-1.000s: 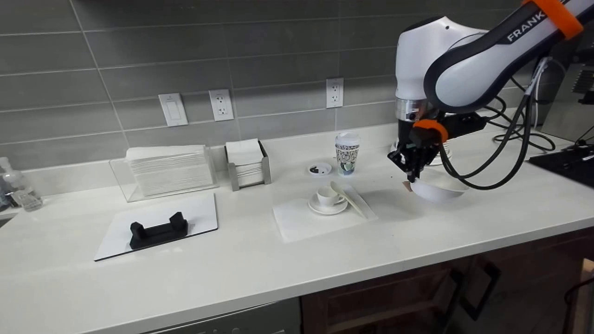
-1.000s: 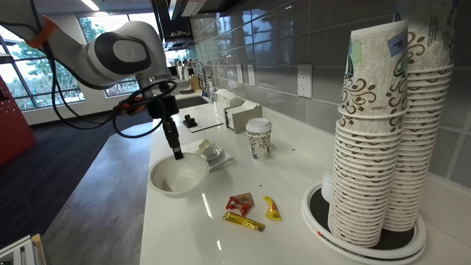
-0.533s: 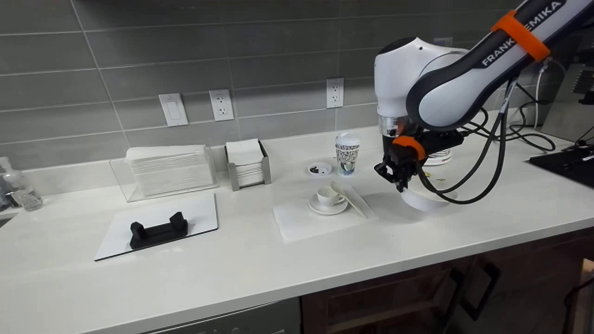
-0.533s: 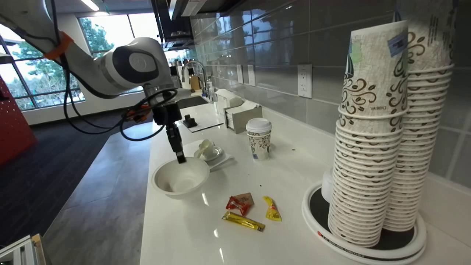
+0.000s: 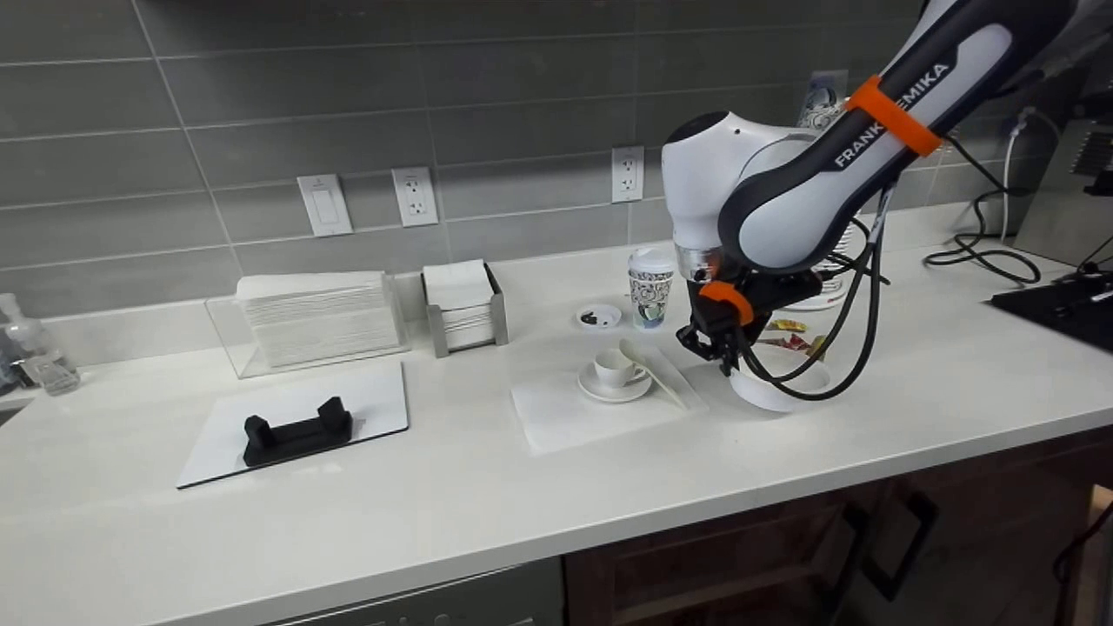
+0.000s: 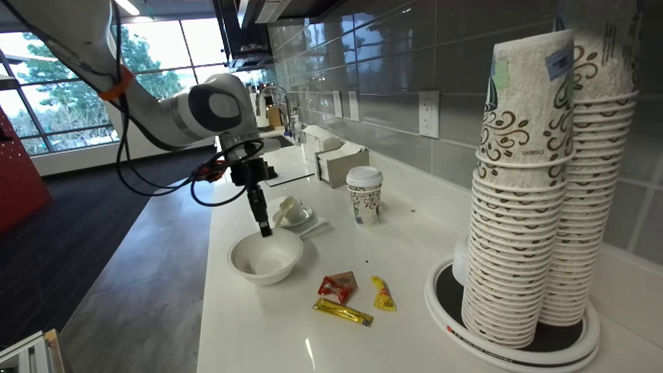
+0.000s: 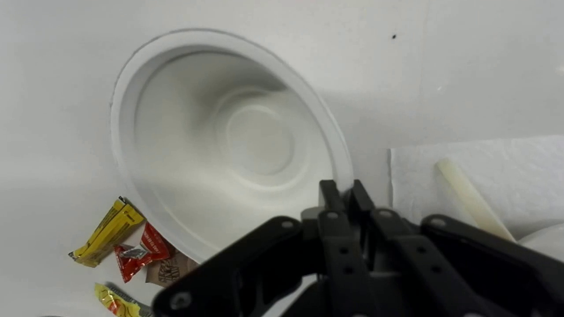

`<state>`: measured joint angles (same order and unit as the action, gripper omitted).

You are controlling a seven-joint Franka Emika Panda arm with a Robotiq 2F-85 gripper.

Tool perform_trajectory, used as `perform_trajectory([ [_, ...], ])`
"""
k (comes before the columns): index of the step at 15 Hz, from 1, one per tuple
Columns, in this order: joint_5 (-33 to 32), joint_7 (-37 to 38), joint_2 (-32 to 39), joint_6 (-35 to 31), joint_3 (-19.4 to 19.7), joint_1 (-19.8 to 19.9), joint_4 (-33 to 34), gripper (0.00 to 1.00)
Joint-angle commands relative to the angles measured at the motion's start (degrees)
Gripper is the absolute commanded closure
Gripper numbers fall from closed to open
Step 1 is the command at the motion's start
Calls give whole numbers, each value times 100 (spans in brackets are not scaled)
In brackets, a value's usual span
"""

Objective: Pour the contents of the white plate onto the counter

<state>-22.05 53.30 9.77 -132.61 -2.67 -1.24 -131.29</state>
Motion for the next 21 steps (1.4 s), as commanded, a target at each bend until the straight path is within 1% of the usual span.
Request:
perform_trajectory([
  [1, -255, 349, 466, 40, 232, -309, 431, 98],
  [4, -224, 358, 635, 29, 335, -449, 580, 98],
  [5, -217, 349, 655, 41, 366, -491, 619, 66],
  [6, -203, 323, 643, 54, 386, -527, 635, 65],
  [7, -209, 326, 608, 54, 410, -563, 636, 60],
  [9, -260, 368, 436, 126, 453, -631, 582, 46],
  [10, -188, 205, 302, 264, 430, -634, 536, 38],
  [12, -64, -54, 31, 618, 371, -614, 428, 26],
  [15, -212, -42, -642, 1109, 320, -622, 110, 3],
  [17, -237, -343, -1126, 1348, 213, -572, -133, 0],
  [19, -57, -1111, -1708, 1435, 109, -491, -491, 0],
  [21, -62, -1706, -2249, 1395, 65, -429, -851, 0],
])
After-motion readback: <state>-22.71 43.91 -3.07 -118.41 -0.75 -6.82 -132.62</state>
